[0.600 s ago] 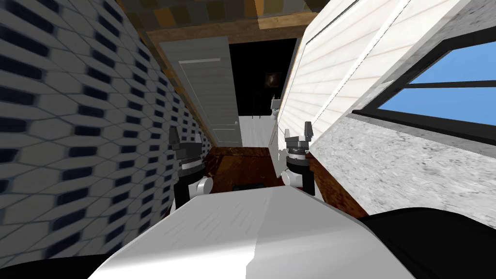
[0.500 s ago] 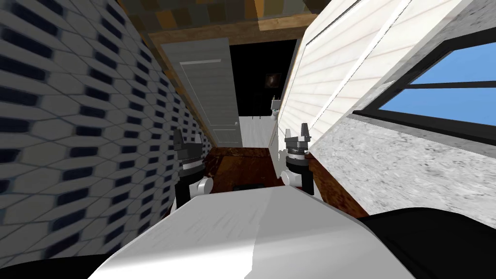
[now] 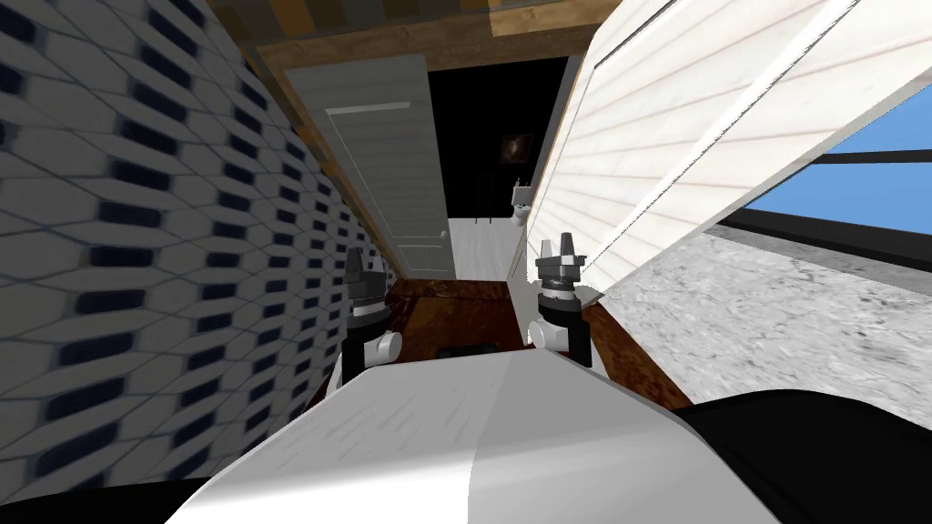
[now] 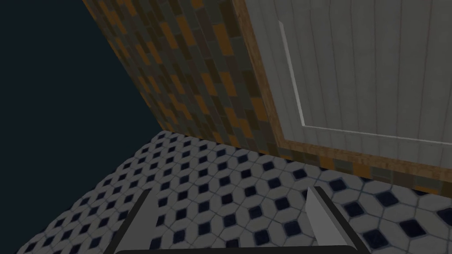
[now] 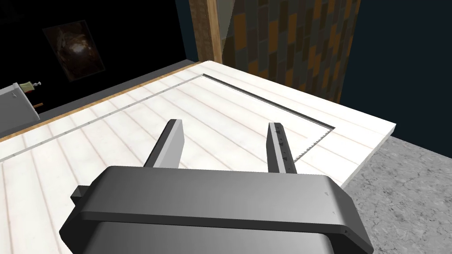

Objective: Pull the door open

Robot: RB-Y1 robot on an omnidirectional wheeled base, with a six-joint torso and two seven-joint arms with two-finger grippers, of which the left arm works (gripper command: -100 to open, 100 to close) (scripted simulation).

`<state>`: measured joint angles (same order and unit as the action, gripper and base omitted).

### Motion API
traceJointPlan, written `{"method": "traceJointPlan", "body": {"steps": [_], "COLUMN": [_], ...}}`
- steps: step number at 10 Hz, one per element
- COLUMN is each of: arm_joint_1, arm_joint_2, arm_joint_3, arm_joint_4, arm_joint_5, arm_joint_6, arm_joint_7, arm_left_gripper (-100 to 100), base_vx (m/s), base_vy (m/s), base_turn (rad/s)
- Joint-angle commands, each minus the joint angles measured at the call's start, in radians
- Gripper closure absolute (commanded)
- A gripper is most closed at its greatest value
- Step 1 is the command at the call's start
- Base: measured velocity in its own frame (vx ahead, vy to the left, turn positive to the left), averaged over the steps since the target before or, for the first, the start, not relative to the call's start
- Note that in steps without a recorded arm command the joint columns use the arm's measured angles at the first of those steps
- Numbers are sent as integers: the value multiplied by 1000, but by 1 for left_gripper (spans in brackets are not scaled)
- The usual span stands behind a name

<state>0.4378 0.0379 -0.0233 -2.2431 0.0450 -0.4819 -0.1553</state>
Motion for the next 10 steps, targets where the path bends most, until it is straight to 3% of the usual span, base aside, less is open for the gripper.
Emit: {"method": "traceJointPlan", "body": {"steps": [1,10], "arm_joint_1": [-5,-46], "arm_joint_2": [11,45], "arm_joint_3": [9,49], "arm_joint_4": [39,224], "arm_joint_5": [-20,-120], "arm_joint_6": [-21,-99], "arm_joint_7": [-21,-121], "arm_left_gripper": [-100,-100], "base_vx": [181,119], "base_vy": [-36,-25], "base_turn": [26,25]}}
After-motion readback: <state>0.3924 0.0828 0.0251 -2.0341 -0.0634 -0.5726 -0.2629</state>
